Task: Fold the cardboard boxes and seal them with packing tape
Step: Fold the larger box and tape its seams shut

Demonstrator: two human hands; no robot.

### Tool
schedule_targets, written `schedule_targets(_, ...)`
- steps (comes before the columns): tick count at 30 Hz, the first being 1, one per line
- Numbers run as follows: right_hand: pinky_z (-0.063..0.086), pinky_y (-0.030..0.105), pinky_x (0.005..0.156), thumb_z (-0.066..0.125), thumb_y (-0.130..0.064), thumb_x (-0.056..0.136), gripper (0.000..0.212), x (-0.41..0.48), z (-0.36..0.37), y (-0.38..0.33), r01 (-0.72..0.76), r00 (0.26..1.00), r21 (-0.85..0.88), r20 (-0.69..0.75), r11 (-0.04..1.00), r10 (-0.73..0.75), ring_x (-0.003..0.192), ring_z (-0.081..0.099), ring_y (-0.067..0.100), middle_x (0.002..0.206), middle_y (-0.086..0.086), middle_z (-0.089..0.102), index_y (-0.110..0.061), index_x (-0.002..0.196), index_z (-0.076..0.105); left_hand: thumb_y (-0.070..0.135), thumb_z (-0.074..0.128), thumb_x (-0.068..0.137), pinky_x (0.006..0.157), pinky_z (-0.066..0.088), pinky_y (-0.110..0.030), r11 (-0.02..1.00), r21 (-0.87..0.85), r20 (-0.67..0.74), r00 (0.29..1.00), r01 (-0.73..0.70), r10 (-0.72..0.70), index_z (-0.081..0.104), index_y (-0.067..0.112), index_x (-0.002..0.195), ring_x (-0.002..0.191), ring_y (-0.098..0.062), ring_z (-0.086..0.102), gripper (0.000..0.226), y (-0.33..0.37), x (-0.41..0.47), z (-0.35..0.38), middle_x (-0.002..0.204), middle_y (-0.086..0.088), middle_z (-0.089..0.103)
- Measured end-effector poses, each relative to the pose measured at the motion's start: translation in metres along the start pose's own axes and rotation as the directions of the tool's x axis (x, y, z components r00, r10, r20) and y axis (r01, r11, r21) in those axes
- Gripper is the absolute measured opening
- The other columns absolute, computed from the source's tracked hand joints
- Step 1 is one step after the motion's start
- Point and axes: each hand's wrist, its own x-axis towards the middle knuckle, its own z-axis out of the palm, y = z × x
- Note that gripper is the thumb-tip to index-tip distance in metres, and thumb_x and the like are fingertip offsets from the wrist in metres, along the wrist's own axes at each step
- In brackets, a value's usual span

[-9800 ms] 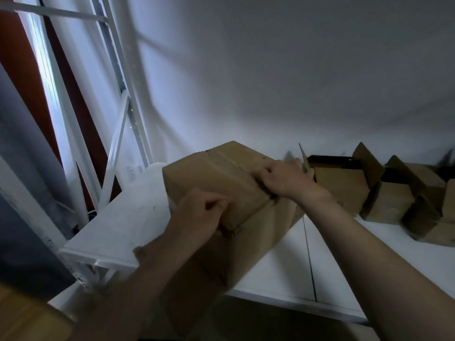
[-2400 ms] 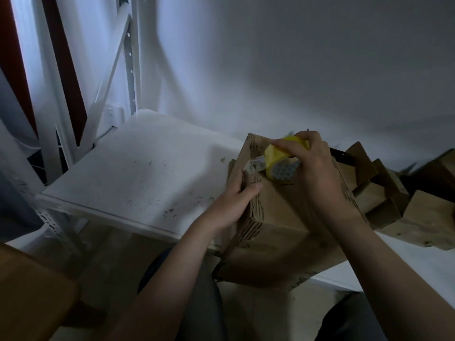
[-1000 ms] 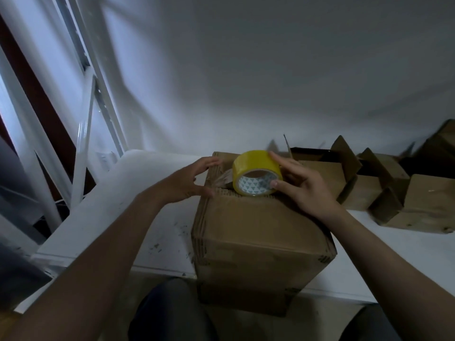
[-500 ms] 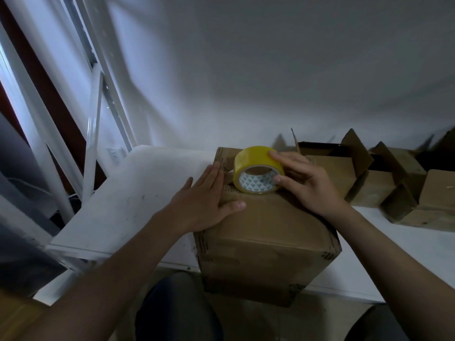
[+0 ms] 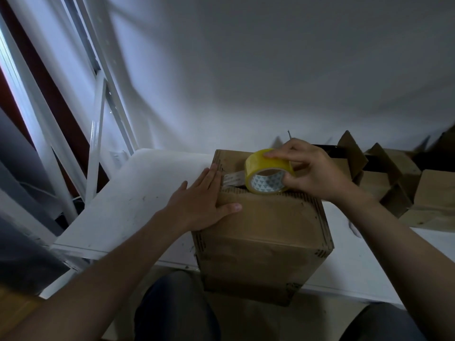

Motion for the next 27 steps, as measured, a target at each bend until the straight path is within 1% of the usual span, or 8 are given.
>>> schedule_targets(3,0.054,0.047,0.094,0.072,-0.004,0.091,0.054,-0.009,0.008,0.009,-0.016,1.000,0.139,-0.002,0.990,0.017,0.115,0.058,0.023,0.120,0.005,0.058,-0.021,0.140,0.060,0.093,0.009,0.073,0.125,0.009,-0.053,1.000,-0.021,-0.004,1.000,0.000,0.000,-0.017,0.025,0.159,0.153,-0.008,-0.016,0.113,-0.005,0.000,0.001,0.163,0.009,-0.031)
schedule_targets(6,0.052,0.051,0.100,0.072,-0.013,0.090,0.055,-0.025,0.025,0.011,-0.059,0.986,0.260,-0.133,0.964,0.096,0.124,0.058,0.021,0.131,0.000,0.061,-0.017,0.143,0.055,0.091,0.012,0.077,0.125,0.009,-0.052,1.000,-0.020,-0.004,1.000,-0.015,0.015,-0.018,0.024,0.159,0.153,-0.008,-0.015,0.110,-0.010,0.002,-0.001,0.163,0.009,-0.031)
schedule_targets(10,0.053,0.048,0.098,0.074,-0.015,0.088,0.053,-0.023,0.043,0.000,-0.012,0.965,0.254,-0.250,0.967,0.077,0.118,0.061,0.019,0.124,-0.001,0.065,-0.018,0.139,0.059,0.087,0.012,0.080,0.126,0.007,-0.052,1.000,0.004,-0.011,1.000,-0.023,0.023,-0.017,0.023,0.159,0.153,-0.008,-0.016,0.106,-0.022,0.004,-0.008,0.164,0.009,-0.026)
schedule_targets(14,0.053,0.044,0.098,0.073,-0.010,0.089,0.053,-0.021,0.045,0.001,-0.006,0.962,0.252,-0.262,0.968,0.074,0.118,0.061,0.017,0.124,0.002,0.065,-0.016,0.140,0.058,0.087,0.006,0.080,0.125,-0.004,-0.053,0.993,0.115,-0.037,0.999,-0.018,0.022,-0.017,0.017,0.159,0.151,-0.010,-0.023,0.108,-0.014,0.001,-0.004,0.165,0.002,-0.026)
schedule_targets(17,0.051,0.036,0.101,0.073,-0.006,0.087,0.054,-0.021,0.047,0.001,0.040,0.964,0.233,-0.266,0.972,0.024,0.118,0.060,0.012,0.126,0.003,0.065,-0.012,0.138,0.058,0.091,0.011,0.079,0.123,-0.009,-0.054,0.995,0.096,-0.028,0.999,-0.019,0.021,-0.019,0.012,0.158,0.150,-0.012,-0.027,0.116,0.007,0.002,0.000,0.165,-0.002,-0.025)
schedule_targets(20,0.051,0.033,0.102,0.074,0.000,0.087,0.055,-0.019,0.045,0.003,0.049,0.970,0.222,-0.241,0.974,0.006,0.118,0.060,0.011,0.127,0.002,0.064,-0.010,0.138,0.057,0.098,0.008,0.068,0.123,-0.010,-0.055,0.996,0.090,-0.013,1.000,0.015,-0.014,-0.020,0.012,0.157,0.151,-0.014,-0.026,0.127,0.010,0.008,0.002,0.165,-0.004,-0.026)
schedule_targets(23,0.055,0.037,0.097,0.076,0.002,0.086,0.055,-0.013,0.037,0.002,0.045,0.979,0.214,-0.204,0.976,-0.001,0.115,0.062,0.015,0.122,0.006,0.065,-0.011,0.136,0.060,0.099,0.005,0.063,0.123,-0.010,-0.054,0.996,0.092,-0.006,1.000,0.013,-0.012,-0.020,0.012,0.157,0.152,-0.014,-0.024,0.130,0.009,0.009,0.002,0.165,-0.005,-0.026)
schedule_targets(27,0.056,0.042,0.078,0.081,0.001,0.081,0.053,-0.006,0.018,0.003,0.052,0.990,0.076,-0.134,0.996,-0.042,0.102,0.062,0.021,0.110,0.005,0.062,-0.018,0.129,0.069,0.097,0.009,0.068,0.125,-0.006,-0.051,0.998,0.066,-0.014,1.000,-0.004,0.005,-0.018,0.012,0.158,0.153,-0.015,-0.022,0.127,0.009,0.009,0.003,0.165,-0.005,-0.026)
